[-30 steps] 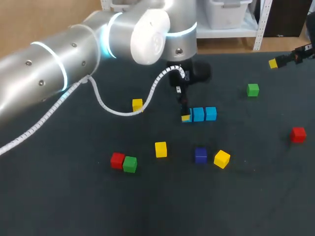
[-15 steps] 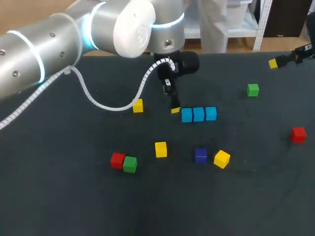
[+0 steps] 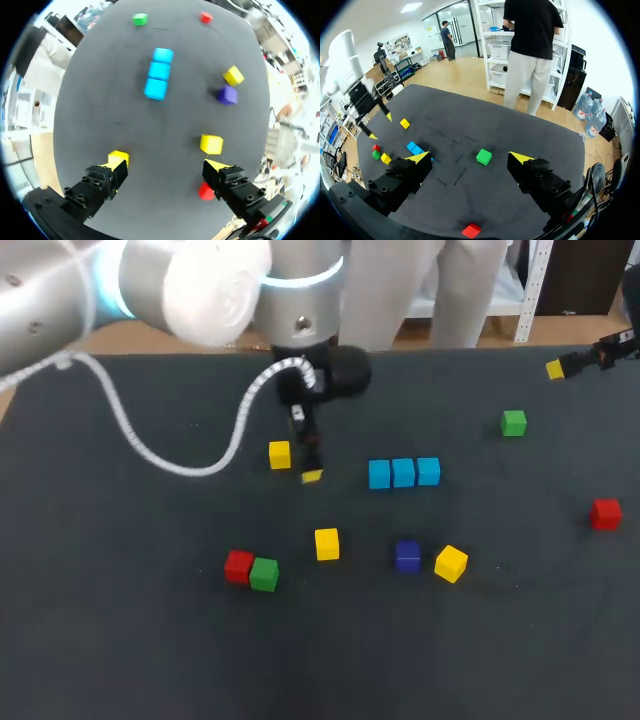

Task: Place the blue cubes, place green cubes on the blue cubes, place the yellow cubes on the green cubes, then place the red cubes on the yellow cubes, and place purple cube on the red cubes.

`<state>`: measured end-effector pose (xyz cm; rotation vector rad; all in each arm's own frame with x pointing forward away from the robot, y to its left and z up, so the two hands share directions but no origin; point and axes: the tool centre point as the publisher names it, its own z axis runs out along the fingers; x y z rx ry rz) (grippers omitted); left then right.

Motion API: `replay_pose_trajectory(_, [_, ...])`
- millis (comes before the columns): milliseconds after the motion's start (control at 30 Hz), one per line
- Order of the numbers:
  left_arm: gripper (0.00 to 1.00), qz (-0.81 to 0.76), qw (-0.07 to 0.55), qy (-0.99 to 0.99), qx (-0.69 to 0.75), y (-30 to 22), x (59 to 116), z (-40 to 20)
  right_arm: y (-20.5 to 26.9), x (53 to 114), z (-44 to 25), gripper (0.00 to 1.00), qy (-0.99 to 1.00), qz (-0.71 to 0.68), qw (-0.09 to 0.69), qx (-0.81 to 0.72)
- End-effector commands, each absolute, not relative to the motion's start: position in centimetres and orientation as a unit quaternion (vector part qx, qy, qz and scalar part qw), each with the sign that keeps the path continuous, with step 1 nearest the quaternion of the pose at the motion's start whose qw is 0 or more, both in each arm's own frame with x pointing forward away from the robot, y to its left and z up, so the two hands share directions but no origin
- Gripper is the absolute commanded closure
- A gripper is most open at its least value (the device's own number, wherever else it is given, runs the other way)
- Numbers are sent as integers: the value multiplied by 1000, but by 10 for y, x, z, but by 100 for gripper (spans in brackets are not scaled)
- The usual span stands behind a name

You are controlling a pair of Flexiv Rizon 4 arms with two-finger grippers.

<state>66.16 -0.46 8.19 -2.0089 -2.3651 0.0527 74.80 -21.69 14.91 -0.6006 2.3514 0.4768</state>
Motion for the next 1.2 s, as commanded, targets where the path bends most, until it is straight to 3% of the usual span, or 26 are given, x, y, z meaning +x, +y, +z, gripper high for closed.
replay_pose_trajectory(33, [0, -13, -56, -745, -665, 31, 617, 89, -218, 749, 149, 0, 897, 185, 328, -231])
replay_pose_trajectory(533, [0, -20, -61, -676, -734, 43, 556, 94, -218, 749, 149, 0, 897, 185, 328, -231])
replay_pose_trajectory(800, [0, 8, -49, -673, -738, 24, 526, 83, -218, 749, 149, 0, 897, 185, 328, -231])
replay_pose_trajectory(1200, [0, 17, -6, -663, -748, 18, 524, 50, -218, 749, 149, 0, 897, 185, 328, -231])
